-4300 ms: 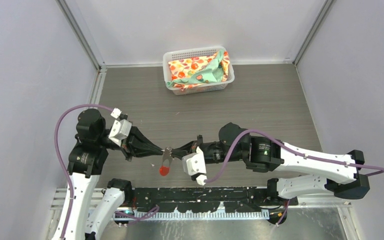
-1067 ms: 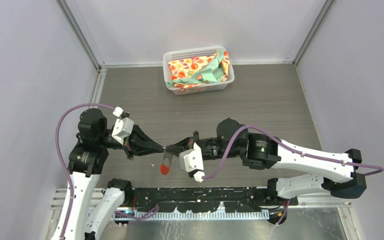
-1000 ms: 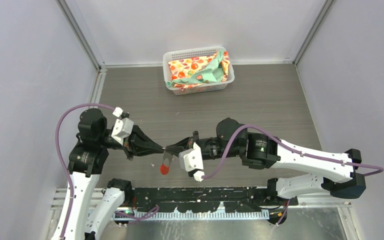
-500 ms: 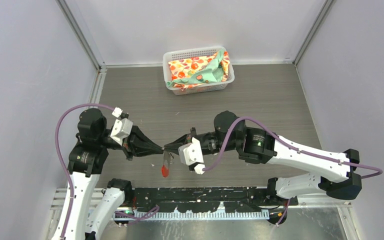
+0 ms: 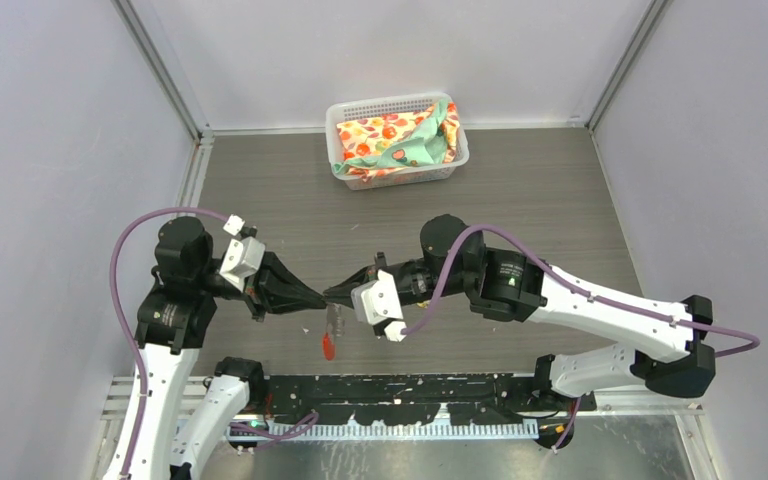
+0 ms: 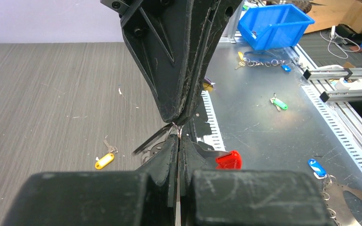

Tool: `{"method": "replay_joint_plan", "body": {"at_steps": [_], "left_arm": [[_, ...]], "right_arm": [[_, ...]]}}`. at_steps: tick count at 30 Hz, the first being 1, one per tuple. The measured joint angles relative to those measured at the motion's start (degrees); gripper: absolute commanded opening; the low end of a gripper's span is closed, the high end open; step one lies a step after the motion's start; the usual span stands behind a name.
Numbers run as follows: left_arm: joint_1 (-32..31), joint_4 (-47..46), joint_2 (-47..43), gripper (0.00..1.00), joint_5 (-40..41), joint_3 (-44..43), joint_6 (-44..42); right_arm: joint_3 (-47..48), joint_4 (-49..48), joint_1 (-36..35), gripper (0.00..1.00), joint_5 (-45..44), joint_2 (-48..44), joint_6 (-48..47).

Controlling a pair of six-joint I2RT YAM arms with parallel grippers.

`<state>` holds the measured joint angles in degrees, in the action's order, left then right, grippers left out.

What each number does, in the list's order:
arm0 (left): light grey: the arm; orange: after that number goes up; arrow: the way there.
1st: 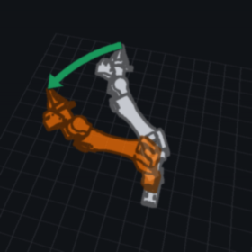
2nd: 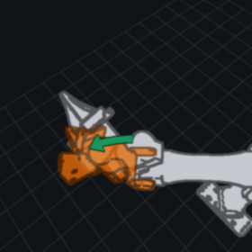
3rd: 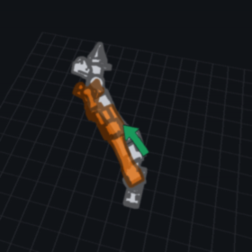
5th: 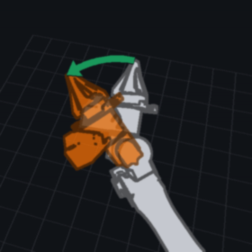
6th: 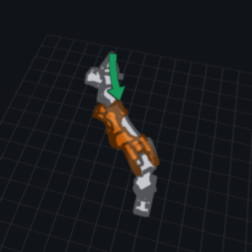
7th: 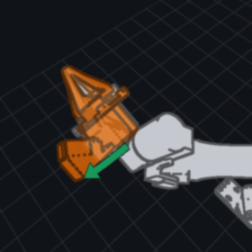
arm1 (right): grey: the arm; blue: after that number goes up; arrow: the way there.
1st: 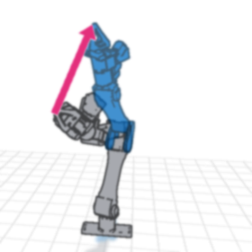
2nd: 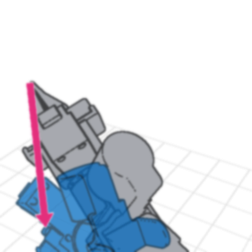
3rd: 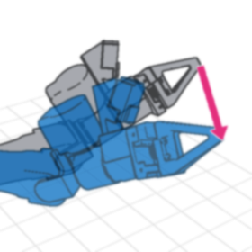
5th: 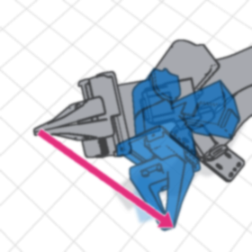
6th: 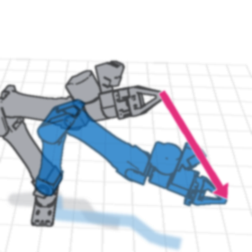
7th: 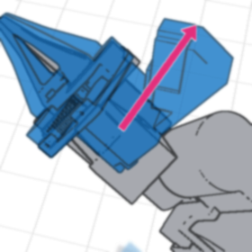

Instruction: Put the keys on the keyring

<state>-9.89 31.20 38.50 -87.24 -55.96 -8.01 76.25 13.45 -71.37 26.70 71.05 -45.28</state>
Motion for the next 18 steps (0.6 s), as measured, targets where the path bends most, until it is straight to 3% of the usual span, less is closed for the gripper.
{"method": "replay_joint_plan", "body": {"at_steps": [18], "left_arm": [[-0.02,0.66,-0.28,0.0,0.02,0.0,-0.76]], "right_arm": [[2.34,0.33,0.39,0.01,0.66,2.73,-0.02]]}}
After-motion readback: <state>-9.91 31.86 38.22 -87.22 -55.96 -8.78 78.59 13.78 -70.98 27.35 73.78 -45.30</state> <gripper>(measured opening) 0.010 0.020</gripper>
